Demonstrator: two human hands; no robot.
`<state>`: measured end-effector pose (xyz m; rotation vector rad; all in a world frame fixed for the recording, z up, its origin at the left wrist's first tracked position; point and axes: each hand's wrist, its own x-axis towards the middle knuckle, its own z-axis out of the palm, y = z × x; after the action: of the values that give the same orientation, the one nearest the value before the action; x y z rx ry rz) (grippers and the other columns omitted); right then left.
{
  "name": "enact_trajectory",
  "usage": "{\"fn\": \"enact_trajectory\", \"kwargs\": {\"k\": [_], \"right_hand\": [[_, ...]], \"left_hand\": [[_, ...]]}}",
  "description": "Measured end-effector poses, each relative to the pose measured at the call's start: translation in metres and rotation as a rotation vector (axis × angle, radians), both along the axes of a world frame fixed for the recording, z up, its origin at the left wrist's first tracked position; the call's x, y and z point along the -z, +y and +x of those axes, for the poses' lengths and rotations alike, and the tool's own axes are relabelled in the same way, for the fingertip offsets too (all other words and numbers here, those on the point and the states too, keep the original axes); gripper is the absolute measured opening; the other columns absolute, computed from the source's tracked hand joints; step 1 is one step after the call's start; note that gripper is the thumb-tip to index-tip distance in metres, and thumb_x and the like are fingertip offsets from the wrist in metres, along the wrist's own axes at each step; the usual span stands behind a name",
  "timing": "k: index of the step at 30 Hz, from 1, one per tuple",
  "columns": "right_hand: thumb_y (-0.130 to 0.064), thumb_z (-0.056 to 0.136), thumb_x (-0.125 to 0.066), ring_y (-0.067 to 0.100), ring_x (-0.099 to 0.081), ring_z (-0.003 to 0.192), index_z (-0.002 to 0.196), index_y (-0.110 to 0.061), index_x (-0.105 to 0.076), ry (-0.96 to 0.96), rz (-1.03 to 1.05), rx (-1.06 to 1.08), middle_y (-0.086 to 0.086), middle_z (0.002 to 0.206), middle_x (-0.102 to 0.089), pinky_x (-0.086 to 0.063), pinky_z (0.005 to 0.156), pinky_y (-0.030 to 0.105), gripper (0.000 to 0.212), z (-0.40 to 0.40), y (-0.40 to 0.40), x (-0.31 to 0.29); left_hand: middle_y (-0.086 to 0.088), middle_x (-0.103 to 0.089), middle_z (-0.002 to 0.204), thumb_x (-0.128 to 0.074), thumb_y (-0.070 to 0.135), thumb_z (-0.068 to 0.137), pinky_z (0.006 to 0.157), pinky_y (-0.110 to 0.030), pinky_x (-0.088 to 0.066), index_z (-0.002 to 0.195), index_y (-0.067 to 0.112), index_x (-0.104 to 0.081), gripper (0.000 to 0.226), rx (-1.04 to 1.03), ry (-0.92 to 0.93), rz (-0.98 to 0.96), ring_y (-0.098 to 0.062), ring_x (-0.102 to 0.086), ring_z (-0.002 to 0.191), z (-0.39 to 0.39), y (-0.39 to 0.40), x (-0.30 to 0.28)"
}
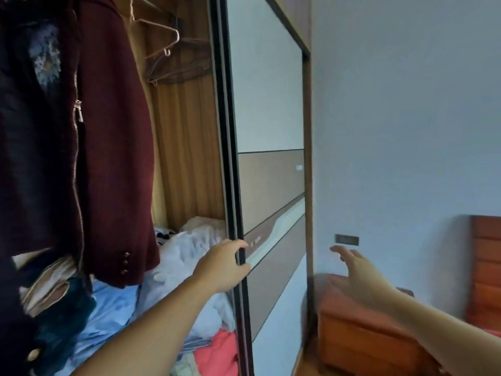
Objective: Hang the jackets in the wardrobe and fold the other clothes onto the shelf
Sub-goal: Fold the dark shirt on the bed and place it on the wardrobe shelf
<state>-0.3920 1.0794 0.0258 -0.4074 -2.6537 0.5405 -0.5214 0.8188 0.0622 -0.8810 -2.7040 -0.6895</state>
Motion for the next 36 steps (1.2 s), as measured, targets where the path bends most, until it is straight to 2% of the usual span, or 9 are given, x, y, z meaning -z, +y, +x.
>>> {"fn": "enact_trajectory", "kwargs": {"k": [3, 8, 13, 19, 26, 28, 36], "right_hand": [[-0.042, 0.089, -0.060, 0.020, -0.050, 0.123, 0.145, -0.032, -0.030, 0.005, -0.002, 0.199, 0.000, 0.141, -0.044, -0.047, 0.092, 0.032, 0.065, 0.054, -0.001, 0.019], [-0.046, 0.089, -0.057, 0.023, -0.044, 0.127, 0.146, -0.031, -0.028, -0.097, 0.069, 0.475, -0.002, 0.141, -0.042, -0.042, 0.103, 0.041, 0.065, 0.155, -0.027, 0.055], [-0.043, 0.088, -0.059, 0.021, -0.044, 0.125, 0.146, -0.033, -0.028, -0.085, -0.019, 0.699, -0.003, 0.138, -0.041, -0.045, 0.098, 0.037, 0.067, 0.281, -0.054, 0.080], [-0.044, 0.084, -0.063, 0.024, -0.048, 0.119, 0.145, -0.028, -0.032, -0.080, -0.072, 1.017, 0.001, 0.131, -0.046, -0.043, 0.096, 0.035, 0.070, 0.463, -0.116, 0.103], [-0.044, 0.082, -0.062, 0.025, -0.047, 0.124, 0.146, -0.029, -0.032, -0.114, -0.135, 1.322, 0.001, 0.135, -0.045, -0.044, 0.098, 0.038, 0.072, 0.661, -0.264, 0.128], [-0.044, 0.083, -0.062, 0.023, -0.046, 0.126, 0.146, -0.029, -0.032, -0.110, -0.165, 1.406, 0.001, 0.137, -0.044, -0.043, 0.100, 0.037, 0.072, 0.705, -0.308, 0.134], [-0.044, 0.087, -0.061, 0.016, -0.043, 0.129, 0.147, -0.029, -0.031, -0.020, -0.244, 1.660, -0.003, 0.142, -0.041, -0.045, 0.101, 0.035, 0.069, 0.824, -0.416, 0.142]], "left_hand": [[0.008, -0.048, 0.142, -0.060, 0.040, 0.086, 0.101, -0.035, -0.045, 0.137, 0.032, -0.049, 0.052, 0.188, -0.028, -0.013, -0.015, -0.050, 0.126, 0.012, 0.030, 0.022], [0.005, -0.045, 0.144, -0.060, 0.039, 0.089, 0.103, -0.034, -0.042, 0.137, 0.031, -0.048, 0.050, 0.481, -0.135, 0.000, -0.016, -0.046, 0.130, 0.068, 0.074, 0.059], [0.008, -0.044, 0.146, -0.060, 0.041, 0.090, 0.102, -0.034, -0.043, 0.136, 0.036, -0.048, 0.047, 0.709, -0.093, -0.046, -0.016, -0.046, 0.130, 0.164, 0.110, 0.085], [0.007, -0.044, 0.144, -0.059, 0.038, 0.089, 0.101, -0.034, -0.044, 0.137, 0.034, -0.048, 0.049, 1.041, -0.082, -0.124, -0.016, -0.048, 0.126, 0.323, 0.128, 0.092], [0.003, -0.048, 0.139, -0.064, 0.035, 0.085, 0.105, -0.030, -0.040, 0.135, 0.029, -0.052, 0.051, 1.390, -0.124, -0.193, -0.017, -0.048, 0.126, 0.542, 0.068, 0.129], [0.003, -0.050, 0.139, -0.064, 0.035, 0.084, 0.105, -0.032, -0.041, 0.134, 0.028, -0.053, 0.052, 1.474, -0.104, -0.230, -0.017, -0.049, 0.127, 0.596, 0.047, 0.138], [0.005, -0.049, 0.137, -0.063, 0.035, 0.085, 0.104, -0.036, -0.043, 0.135, 0.031, -0.052, 0.051, 1.747, -0.120, -0.286, -0.016, -0.049, 0.123, 0.753, -0.005, 0.152]]}}
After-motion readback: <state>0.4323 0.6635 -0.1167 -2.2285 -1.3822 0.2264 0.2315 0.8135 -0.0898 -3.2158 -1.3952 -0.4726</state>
